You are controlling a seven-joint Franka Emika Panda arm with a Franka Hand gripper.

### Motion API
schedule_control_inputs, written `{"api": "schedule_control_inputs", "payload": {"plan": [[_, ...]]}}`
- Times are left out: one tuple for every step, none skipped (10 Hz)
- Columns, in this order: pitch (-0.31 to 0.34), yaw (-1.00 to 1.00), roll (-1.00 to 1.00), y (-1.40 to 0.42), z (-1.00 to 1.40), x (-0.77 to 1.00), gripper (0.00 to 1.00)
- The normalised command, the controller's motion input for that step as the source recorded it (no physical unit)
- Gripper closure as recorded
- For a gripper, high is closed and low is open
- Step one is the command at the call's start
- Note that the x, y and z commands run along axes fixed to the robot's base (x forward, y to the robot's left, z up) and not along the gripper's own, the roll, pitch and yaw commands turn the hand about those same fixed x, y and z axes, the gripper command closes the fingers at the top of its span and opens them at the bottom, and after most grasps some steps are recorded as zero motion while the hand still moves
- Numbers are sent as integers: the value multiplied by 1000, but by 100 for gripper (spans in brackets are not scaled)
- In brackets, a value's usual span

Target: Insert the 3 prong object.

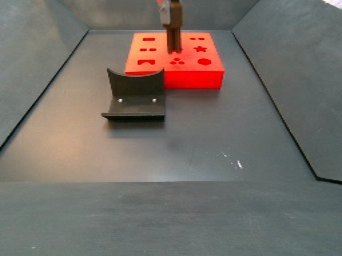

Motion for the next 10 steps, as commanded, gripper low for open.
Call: {"api": "schedule_control_inputs", "payload": {"plan": [[-4, 351, 126, 0, -320, -34, 100], [-20, 200, 43, -37, -191, -54, 100], [-9, 77, 36, -129, -89, -6, 100], [0, 57, 40, -109, -66, 0, 100], [-17, 69, 27, -97, -71, -26, 100], [-1, 100, 43, -9, -134, 0, 100], [0, 49, 23, 157, -166, 0, 100], [0, 0, 0, 274, -137, 0, 100], [0, 0, 0, 206, -49, -9, 100], [0, 0, 0, 0, -31, -6, 100]]}}
